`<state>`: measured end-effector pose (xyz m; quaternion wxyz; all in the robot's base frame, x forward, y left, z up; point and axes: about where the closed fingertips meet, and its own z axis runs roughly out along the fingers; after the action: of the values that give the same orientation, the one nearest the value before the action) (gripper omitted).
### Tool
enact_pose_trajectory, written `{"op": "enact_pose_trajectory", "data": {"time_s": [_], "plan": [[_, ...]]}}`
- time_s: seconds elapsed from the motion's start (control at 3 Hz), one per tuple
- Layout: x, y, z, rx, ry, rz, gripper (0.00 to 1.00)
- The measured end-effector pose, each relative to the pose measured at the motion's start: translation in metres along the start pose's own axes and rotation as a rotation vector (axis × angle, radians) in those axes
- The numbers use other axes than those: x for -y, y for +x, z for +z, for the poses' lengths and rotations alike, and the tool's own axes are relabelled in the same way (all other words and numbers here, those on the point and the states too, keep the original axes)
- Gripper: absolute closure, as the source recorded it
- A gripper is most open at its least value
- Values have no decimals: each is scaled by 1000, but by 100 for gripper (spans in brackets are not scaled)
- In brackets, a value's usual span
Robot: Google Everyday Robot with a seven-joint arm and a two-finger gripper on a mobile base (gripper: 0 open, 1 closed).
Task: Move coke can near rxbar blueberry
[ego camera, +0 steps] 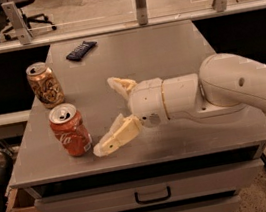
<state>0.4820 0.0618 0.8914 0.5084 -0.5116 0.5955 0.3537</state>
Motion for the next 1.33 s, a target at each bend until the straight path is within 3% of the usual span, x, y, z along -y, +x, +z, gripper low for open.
{"op": "enact_pose_trajectory", "data": {"time_s": [0.67,1.0,1.33], "plan": [[-9,-15,42,173,-73,-23,0],[-23,-26,55,219,-114,-45,16],[-35,-32,66,224,-152,-65,39]]}}
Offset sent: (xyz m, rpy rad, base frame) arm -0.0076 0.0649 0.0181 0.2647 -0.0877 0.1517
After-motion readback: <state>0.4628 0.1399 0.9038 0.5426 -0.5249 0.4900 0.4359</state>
